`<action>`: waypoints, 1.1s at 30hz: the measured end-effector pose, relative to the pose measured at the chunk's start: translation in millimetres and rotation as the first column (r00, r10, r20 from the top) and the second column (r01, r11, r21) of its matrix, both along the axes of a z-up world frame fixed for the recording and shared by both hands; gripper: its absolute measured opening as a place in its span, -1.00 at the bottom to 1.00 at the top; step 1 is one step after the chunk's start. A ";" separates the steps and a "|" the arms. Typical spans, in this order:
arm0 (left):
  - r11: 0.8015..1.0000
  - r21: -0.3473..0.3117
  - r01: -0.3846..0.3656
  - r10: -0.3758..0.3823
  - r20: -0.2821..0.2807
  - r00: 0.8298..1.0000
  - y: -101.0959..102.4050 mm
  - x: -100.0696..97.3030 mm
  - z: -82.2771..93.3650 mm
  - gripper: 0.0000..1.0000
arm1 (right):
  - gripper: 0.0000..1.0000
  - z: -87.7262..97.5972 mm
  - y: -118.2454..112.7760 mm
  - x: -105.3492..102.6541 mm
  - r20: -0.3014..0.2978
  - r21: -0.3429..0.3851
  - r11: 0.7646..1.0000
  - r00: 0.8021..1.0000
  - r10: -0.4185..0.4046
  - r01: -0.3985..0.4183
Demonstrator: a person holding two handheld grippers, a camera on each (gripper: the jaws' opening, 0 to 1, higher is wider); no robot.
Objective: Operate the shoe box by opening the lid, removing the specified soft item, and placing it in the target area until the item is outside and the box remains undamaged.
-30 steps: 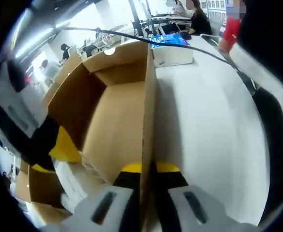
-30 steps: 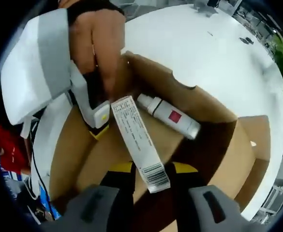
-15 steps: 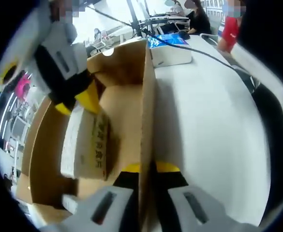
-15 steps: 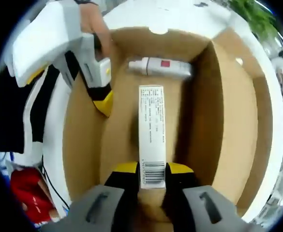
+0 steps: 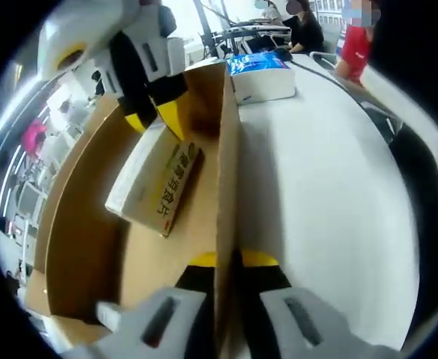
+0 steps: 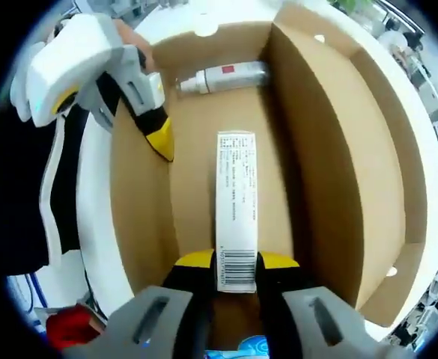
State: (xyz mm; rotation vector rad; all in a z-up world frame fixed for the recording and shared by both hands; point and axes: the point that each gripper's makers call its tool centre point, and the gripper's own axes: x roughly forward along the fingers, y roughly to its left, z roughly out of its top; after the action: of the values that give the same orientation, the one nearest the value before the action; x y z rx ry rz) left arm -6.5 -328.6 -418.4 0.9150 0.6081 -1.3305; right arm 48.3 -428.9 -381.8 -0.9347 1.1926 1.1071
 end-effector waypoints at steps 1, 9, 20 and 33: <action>1.000 0.000 0.000 0.000 0.000 1.000 -0.2 -1.5 6.3 -0.94 | -0.60 0.1 0.2 -0.4 -0.001 -0.003 1.000 1.000 0.003 -0.003; 1.000 -0.002 0.000 0.000 -0.003 1.000 -0.3 -3.0 11.6 -0.94 | -0.29 -4.5 21.0 2.7 0.016 0.028 0.995 0.995 0.094 -0.095; 1.000 -0.005 -0.009 0.009 -0.005 1.000 0.0 -1.5 2.7 -0.94 | -0.16 -29.2 19.0 6.4 0.016 -0.077 0.995 0.998 0.069 -0.067; 1.000 -0.005 -0.005 0.005 -0.005 1.000 0.1 -2.0 7.5 -0.94 | -0.54 -40.0 25.9 10.3 0.017 -0.060 0.996 0.997 0.072 -0.071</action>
State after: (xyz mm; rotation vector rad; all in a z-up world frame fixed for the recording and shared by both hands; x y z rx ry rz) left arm -8.5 -328.5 -410.8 0.9064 0.6104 -1.3297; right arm 58.6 -403.1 -421.8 -1.0386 1.1893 1.1223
